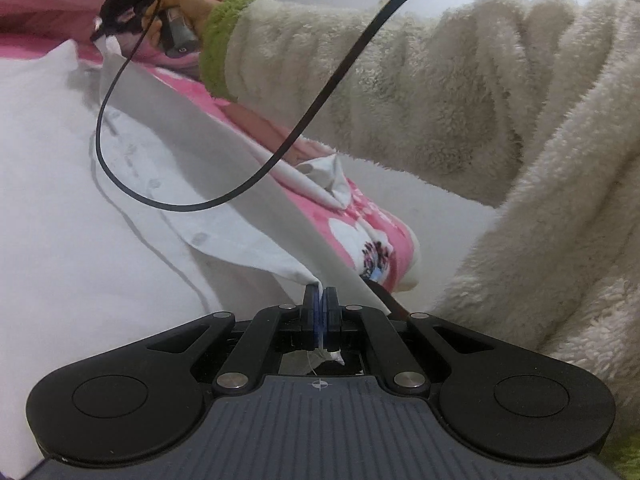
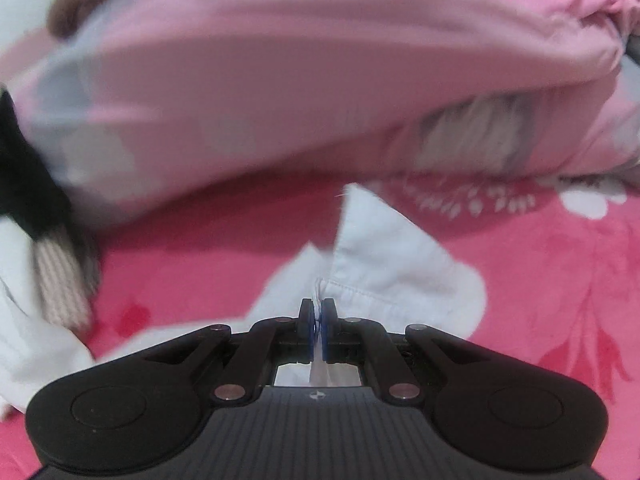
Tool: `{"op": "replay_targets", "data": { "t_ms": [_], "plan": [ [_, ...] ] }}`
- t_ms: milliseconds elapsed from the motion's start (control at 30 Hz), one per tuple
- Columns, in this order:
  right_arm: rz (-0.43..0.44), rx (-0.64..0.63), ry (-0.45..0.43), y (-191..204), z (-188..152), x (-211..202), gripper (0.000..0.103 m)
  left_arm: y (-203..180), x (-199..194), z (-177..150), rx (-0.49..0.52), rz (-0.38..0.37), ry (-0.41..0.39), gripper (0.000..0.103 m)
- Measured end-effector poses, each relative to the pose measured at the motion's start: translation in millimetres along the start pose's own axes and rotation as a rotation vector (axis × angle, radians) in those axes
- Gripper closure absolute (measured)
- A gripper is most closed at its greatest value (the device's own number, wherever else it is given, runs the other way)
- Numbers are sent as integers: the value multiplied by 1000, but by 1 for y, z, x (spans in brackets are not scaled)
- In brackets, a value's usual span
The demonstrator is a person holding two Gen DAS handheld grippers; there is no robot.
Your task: Fold clothes
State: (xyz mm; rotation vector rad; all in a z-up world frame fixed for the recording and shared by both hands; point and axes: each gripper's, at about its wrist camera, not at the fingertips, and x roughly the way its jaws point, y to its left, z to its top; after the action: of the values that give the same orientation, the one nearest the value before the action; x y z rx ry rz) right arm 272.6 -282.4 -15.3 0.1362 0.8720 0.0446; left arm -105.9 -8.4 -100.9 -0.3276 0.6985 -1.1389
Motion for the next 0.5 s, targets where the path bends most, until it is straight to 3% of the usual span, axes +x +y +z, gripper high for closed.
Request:
{"op": "replay_targets", "data": {
  "t_ms": [100, 167, 367, 500],
  "plan": [
    [-27, 7, 49, 1, -9, 11, 94, 5, -7, -1, -25, 19, -4, 103],
    [-7, 20, 19, -6, -15, -7, 93, 9, -14, -2, -40, 30, -8, 103],
    [87, 151, -156, -75, -41, -134, 88, 15, -19, -7, -91, 50, -5, 103],
    [98, 267, -257, -134, -90, -238, 79, 8, -14, -7, -91, 61, 1, 103]
  ]
}}
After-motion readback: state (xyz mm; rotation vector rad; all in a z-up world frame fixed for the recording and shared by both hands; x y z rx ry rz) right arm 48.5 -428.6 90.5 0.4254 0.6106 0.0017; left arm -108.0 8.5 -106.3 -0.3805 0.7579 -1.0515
